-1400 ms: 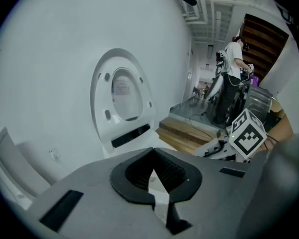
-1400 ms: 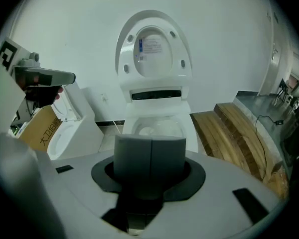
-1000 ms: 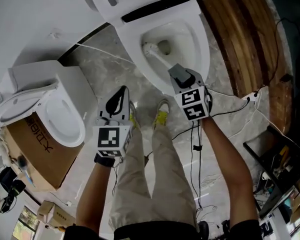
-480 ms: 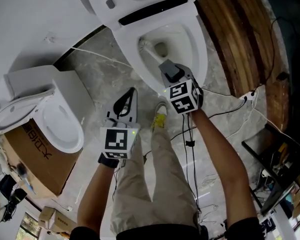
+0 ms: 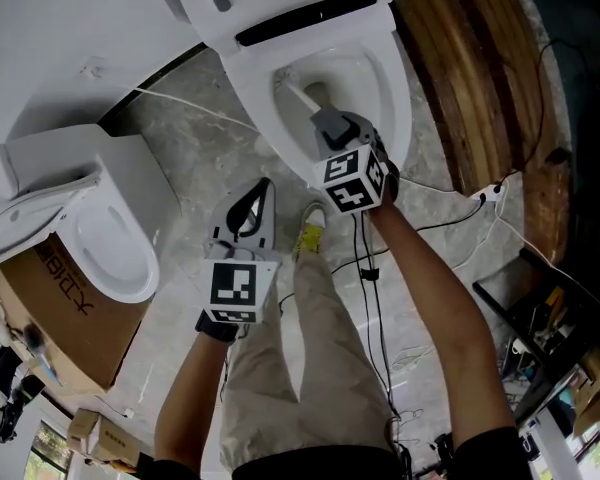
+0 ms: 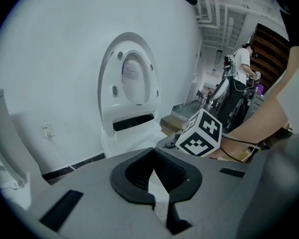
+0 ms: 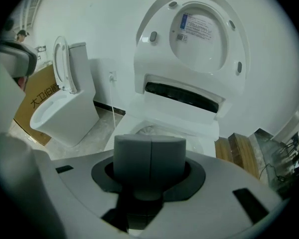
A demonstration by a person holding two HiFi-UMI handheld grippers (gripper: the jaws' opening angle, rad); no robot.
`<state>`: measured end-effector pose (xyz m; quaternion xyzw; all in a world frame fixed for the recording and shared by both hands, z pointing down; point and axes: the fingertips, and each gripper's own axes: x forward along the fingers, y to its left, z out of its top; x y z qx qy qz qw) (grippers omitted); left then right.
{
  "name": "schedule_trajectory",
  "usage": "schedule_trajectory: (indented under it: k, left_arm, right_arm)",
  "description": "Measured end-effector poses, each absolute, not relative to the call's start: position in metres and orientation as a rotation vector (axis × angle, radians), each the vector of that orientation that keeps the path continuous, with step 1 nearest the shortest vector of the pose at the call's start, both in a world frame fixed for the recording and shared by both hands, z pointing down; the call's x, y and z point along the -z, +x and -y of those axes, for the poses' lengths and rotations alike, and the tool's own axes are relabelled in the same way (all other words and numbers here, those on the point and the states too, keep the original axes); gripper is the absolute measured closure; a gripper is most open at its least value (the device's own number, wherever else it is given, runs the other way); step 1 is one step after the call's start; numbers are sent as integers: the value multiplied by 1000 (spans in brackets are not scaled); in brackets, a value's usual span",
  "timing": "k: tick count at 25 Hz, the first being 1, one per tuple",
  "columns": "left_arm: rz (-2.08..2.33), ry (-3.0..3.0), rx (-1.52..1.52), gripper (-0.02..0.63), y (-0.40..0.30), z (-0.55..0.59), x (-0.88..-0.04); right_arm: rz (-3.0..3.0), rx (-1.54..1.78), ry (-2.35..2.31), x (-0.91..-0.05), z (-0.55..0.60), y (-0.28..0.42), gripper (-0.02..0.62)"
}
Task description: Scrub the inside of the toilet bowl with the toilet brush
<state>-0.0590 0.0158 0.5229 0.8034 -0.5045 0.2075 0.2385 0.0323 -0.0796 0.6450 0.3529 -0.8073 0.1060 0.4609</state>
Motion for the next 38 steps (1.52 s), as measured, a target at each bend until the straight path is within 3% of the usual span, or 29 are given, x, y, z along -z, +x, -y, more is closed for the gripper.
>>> schedule_trajectory:
  k: [20, 38]
  left_arm:
    - [1405, 2153, -560, 588, -63, -23, -532]
    - [1365, 2182, -567, 588, -53, -25, -532]
  right_arm:
    - [1868, -61, 904, -647, 118, 52, 431]
    - [1678, -77, 1052, -641, 130, 132, 433]
